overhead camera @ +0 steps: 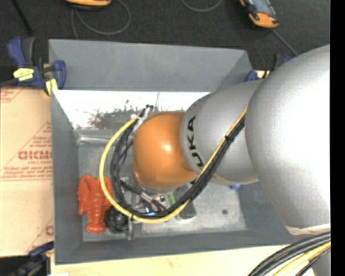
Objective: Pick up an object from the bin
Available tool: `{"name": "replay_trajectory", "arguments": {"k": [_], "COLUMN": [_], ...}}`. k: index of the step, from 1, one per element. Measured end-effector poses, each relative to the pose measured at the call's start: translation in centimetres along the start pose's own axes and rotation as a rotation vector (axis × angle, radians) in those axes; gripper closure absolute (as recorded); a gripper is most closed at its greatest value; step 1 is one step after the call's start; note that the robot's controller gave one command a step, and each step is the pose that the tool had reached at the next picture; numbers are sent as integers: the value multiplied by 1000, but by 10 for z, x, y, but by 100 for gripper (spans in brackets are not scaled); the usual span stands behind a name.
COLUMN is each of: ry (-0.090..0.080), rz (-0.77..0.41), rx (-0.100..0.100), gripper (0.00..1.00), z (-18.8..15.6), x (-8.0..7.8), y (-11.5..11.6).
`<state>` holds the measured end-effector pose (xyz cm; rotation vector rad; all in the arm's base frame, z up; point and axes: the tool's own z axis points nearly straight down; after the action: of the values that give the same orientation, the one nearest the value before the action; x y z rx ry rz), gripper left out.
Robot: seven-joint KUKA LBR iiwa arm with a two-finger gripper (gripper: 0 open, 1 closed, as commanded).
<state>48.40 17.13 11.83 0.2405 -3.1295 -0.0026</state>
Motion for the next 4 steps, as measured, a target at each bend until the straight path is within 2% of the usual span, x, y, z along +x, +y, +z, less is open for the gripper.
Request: {"name": "replay_trajectory", "arguments": {"k": [1, 2, 4], "ry": [-7, -23, -20], "rz": [189, 62, 63], "rx": [0, -1, 0], "gripper": [0, 100, 100], "z": [35, 45, 41], "x": [5, 5, 7], "y": [-8, -19, -19]}}
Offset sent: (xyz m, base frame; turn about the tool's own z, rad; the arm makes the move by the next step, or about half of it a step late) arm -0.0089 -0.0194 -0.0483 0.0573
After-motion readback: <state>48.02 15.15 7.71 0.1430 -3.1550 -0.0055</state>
